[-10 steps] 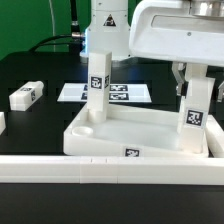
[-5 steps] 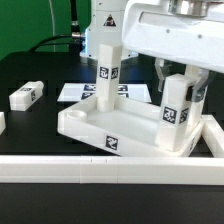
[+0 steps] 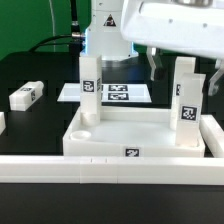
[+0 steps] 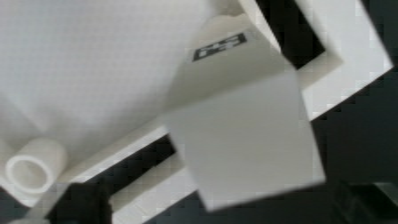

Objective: Assemble desk

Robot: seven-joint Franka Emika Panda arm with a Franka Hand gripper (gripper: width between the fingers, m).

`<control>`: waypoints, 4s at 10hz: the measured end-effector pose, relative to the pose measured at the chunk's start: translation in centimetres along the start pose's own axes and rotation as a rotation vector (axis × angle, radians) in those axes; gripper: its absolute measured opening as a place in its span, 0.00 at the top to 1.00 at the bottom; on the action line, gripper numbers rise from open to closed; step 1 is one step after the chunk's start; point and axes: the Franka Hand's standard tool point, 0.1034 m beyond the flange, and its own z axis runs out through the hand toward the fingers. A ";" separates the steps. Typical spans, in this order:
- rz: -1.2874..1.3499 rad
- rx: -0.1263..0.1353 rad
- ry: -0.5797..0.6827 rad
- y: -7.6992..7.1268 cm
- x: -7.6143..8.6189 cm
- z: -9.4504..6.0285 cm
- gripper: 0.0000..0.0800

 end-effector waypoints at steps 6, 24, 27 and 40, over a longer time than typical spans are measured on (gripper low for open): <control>-0.049 0.000 -0.008 4.6 1.3 -1.5 0.19; -0.268 -0.003 -0.064 26.6 1.2 1.6 0.19; -0.296 -0.004 -0.160 26.8 0.8 1.7 0.19; -0.332 -0.106 -0.924 32.7 -1.5 5.1 0.19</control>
Offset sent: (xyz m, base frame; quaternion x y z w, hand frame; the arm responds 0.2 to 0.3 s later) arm 0.0000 0.0000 0.0000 0.0000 0.0000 0.0000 1.0000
